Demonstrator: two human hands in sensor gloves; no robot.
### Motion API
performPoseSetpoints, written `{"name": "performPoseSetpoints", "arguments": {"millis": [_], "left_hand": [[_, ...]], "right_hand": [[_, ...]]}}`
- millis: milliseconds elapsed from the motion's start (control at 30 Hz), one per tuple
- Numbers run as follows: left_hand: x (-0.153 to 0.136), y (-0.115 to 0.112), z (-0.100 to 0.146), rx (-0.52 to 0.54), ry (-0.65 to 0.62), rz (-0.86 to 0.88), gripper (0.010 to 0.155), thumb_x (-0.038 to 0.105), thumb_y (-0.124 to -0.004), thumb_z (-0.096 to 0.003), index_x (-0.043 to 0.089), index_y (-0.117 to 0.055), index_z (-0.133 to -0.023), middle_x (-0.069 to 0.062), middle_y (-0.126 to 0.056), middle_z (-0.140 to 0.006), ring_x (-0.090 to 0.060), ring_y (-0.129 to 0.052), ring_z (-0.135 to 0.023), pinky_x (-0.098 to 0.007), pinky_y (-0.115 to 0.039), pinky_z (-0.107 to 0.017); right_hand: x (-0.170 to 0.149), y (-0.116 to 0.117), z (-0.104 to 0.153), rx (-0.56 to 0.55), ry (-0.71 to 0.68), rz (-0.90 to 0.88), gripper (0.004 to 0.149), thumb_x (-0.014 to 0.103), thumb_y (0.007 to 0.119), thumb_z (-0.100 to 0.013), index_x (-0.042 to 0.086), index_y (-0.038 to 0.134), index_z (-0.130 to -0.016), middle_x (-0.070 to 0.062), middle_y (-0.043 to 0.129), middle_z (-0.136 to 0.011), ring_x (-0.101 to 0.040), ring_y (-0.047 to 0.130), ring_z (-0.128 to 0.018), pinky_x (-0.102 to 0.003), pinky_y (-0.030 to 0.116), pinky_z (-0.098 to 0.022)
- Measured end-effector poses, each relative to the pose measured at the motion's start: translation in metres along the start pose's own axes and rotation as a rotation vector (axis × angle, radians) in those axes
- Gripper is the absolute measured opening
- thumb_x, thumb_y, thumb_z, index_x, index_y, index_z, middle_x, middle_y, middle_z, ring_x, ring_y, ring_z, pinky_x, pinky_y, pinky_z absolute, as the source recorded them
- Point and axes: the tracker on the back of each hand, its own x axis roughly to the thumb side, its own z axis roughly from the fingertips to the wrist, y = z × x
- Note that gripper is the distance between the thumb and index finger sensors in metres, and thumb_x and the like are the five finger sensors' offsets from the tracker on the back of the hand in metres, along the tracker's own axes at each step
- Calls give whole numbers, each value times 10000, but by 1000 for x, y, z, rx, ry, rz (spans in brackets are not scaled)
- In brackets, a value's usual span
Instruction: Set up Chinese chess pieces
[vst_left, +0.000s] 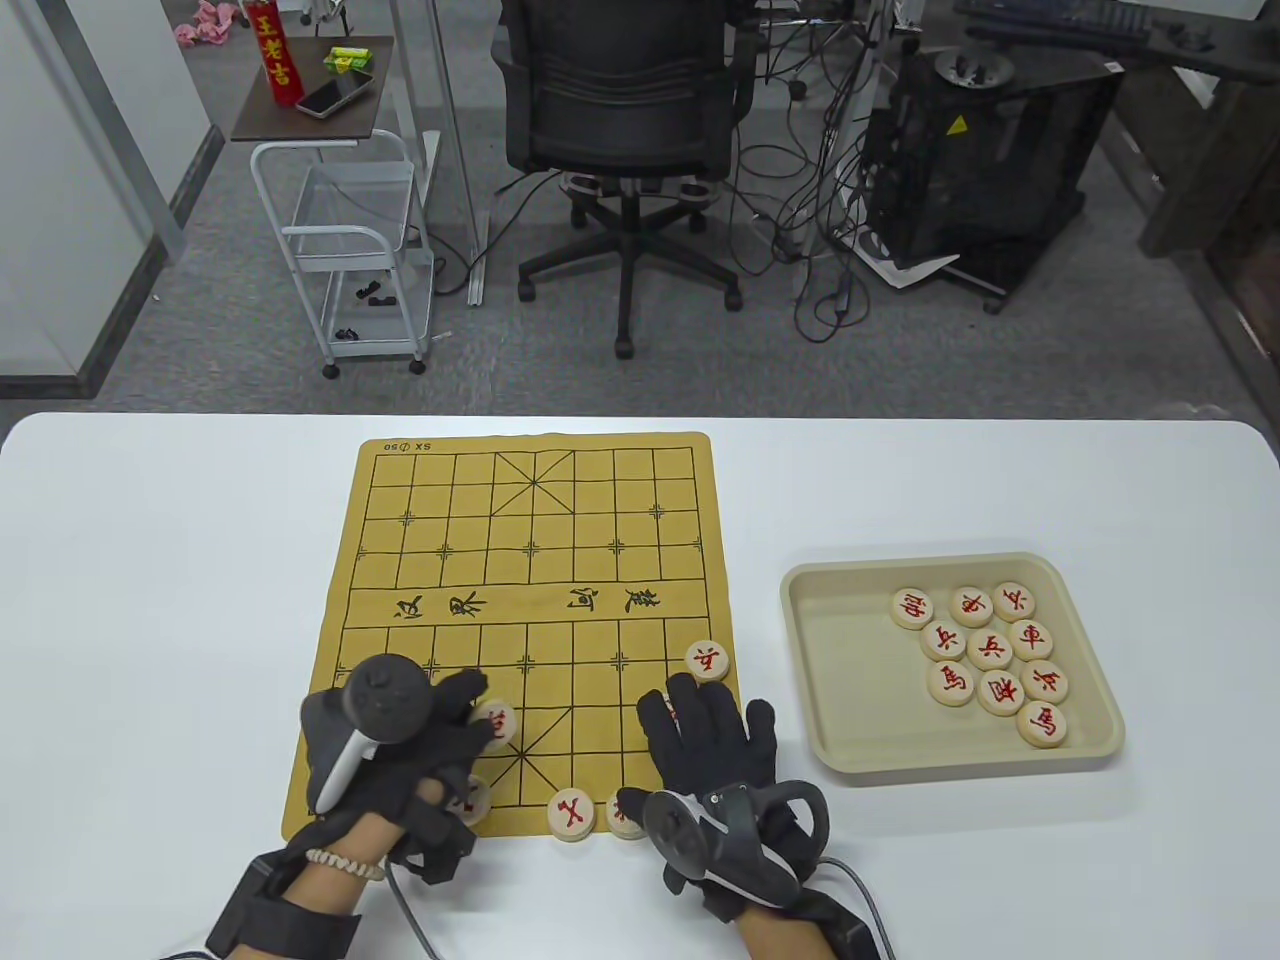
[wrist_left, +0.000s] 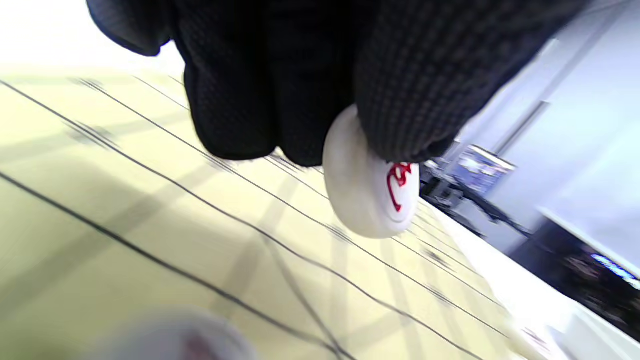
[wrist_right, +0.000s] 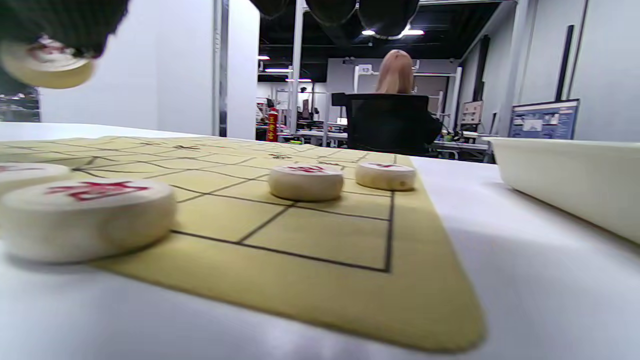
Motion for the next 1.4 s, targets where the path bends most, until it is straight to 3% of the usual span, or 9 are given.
{"name": "performPoseSetpoints", "arguments": {"millis": [133,300,533,633,767,900,1067,1233,1400], "left_hand": [[-40,17,-20,49,154,-72,608,367,-943,-357,247,-796,-935,-47,-996,-812,-346,-1014,-720,-672,-607,-678],[-67,17,-34,6,262,-117,601,377,-950,-350,248,-818,-921,-50,-1015,-789,-334,-1028,-685,-640,-645,-657],[-76,10,-39,2,331,-204,581,395,-926,-365,239,-831,-916,-64,-1022,-787,-333,-1026,-687,-635,-646,-655],[-77,8,-40,-8,346,-324,556,417,-910,-373,268,-842,-904,-25,-1018,-774,-298,-1021,-681,-623,-650,-660],[-73,7,-38,-3,332,-331,559,412,-913,-378,257,-837,-910,-36,-1012,-785,-317,-1013,-695,-631,-636,-665],[-63,13,-29,71,276,-324,587,426,-912,-375,257,-812,-928,-60,-996,-808,-337,-1003,-711,-636,-623,-670],[-34,21,0,217,51,-303,613,460,-903,-376,274,-784,-948,-58,-968,-855,-347,-983,-755,-638,-616,-677],[-20,9,34,328,-159,-376,664,500,-874,-385,289,-716,-994,-69,-881,-964,-369,-905,-870,-666,-558,-706],[-21,3,49,319,-224,-432,758,536,-860,-386,318,-594,-1061,-112,-655,-1142,-435,-671,-1067,-738,-401,-736]], "right_hand": [[-7,2,-3,14,29,8,889,672,775,-434,285,425,-1154,-99,415,-1232,-438,497,-1154,-754,396,-764],[-7,4,-4,25,37,6,883,668,776,-438,285,427,-1153,-96,416,-1232,-433,498,-1156,-752,401,-767],[-7,3,-4,10,37,4,883,664,786,-433,284,438,-1150,-92,427,-1229,-427,511,-1153,-753,410,-765],[-7,3,-4,9,38,1,878,660,788,-436,281,444,-1148,-94,435,-1226,-423,519,-1151,-749,417,-766],[-7,3,-3,5,36,0,878,658,793,-432,280,449,-1147,-92,440,-1224,-423,527,-1148,-746,423,-766],[-7,2,-3,7,36,1,876,658,791,-435,280,449,-1147,-93,441,-1224,-418,528,-1148,-750,420,-764],[-5,3,-3,16,32,12,875,649,803,-434,279,451,-1145,-94,447,-1222,-419,530,-1147,-748,427,-763],[-5,6,-3,36,33,20,872,642,810,-433,279,458,-1143,-96,452,-1220,-427,535,-1142,-745,431,-763],[-5,8,-4,51,45,25,870,633,815,-436,275,458,-1144,-95,455,-1219,-430,539,-1139,-742,437,-762]]}}
